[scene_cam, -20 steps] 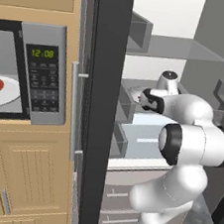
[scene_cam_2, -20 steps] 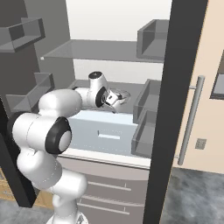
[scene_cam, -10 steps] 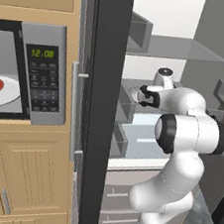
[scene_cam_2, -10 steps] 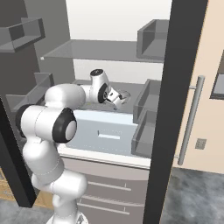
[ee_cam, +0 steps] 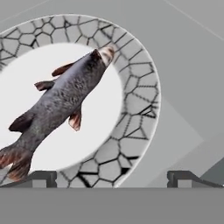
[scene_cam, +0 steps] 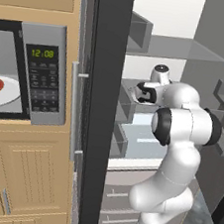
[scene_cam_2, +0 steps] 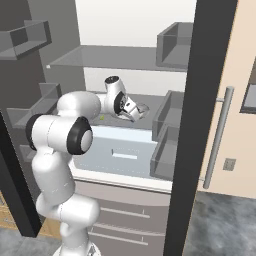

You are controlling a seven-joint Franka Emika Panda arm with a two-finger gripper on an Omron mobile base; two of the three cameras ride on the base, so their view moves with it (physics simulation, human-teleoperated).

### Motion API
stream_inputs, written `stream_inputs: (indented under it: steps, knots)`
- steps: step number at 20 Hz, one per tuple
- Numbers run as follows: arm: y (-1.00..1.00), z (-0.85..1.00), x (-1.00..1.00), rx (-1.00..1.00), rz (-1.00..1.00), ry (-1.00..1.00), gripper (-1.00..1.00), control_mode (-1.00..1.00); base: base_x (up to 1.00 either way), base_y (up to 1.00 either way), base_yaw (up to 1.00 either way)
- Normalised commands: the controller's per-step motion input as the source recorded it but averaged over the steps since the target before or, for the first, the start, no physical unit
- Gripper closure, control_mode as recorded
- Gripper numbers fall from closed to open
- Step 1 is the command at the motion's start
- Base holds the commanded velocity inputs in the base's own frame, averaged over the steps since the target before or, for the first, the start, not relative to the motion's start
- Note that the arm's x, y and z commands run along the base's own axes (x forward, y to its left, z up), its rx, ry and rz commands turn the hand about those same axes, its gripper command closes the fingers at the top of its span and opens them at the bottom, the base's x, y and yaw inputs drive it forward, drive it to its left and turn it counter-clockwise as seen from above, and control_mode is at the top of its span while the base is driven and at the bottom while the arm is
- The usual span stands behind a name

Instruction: Transport the fish from the fridge to the microwave and turn on the microwave.

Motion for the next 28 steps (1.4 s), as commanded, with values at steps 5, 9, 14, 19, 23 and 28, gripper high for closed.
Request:
stream_inputs:
  steps: [5, 9, 14, 19, 23, 28]
  knots:
    - [0.00, 0.00, 0.24, 0.00, -0.04, 0.00, -1.00, -1.00, 0.00, 0.00, 0.00]
    - [0.00, 0.00, 0.26, 0.00, -0.03, 0.00, -1.00, -1.00, 0.00, 0.00, 0.00]
    - [0.00, 0.00, 0.32, 0.00, -0.02, 0.00, -1.00, -1.00, 0.00, 0.00, 0.00]
    - [0.00, -0.01, 0.30, 0.00, -0.03, 0.00, -1.00, -1.00, 0.00, 0.00, 0.00]
    - [0.00, -0.02, 0.25, 0.00, -0.03, 0.00, -1.00, -1.00, 0.00, 0.00, 0.00]
    - [0.00, -0.02, 0.32, 0.00, -0.04, 0.00, -1.00, -1.00, 0.00, 0.00, 0.00]
